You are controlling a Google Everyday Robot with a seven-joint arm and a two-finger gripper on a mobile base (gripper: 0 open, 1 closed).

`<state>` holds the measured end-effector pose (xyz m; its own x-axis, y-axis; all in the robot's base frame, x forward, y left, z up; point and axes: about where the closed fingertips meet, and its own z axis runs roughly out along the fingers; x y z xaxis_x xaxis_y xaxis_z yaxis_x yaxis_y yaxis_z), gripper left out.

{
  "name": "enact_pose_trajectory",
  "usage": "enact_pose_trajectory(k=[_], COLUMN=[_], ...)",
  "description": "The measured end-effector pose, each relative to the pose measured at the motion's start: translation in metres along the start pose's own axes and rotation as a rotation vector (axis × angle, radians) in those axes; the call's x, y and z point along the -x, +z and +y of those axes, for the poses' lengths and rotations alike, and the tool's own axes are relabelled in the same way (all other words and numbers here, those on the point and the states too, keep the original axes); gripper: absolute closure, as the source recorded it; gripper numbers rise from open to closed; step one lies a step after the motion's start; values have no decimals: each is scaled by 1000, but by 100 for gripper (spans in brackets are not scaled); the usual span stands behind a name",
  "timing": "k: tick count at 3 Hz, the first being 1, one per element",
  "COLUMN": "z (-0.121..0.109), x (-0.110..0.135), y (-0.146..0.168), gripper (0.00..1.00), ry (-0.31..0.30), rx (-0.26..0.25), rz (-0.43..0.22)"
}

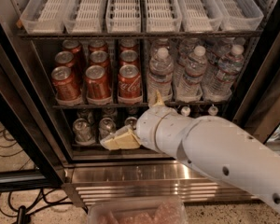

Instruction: Pick coke can from middle shelf of fridge

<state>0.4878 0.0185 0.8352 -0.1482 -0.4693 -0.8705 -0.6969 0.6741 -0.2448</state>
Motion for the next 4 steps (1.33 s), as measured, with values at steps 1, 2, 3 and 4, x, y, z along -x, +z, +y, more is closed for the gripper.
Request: enact_pose_trajectory(k=[1,2,3,4], z=[4,3,-8,-40], x=[9,5,-3,-9], y=[14,21,22,13], gripper=[0,0,0,0], ry=[94,175,213,206], rx=[-85,-184,-299,-440], rz=[-47,-62,-74,-103])
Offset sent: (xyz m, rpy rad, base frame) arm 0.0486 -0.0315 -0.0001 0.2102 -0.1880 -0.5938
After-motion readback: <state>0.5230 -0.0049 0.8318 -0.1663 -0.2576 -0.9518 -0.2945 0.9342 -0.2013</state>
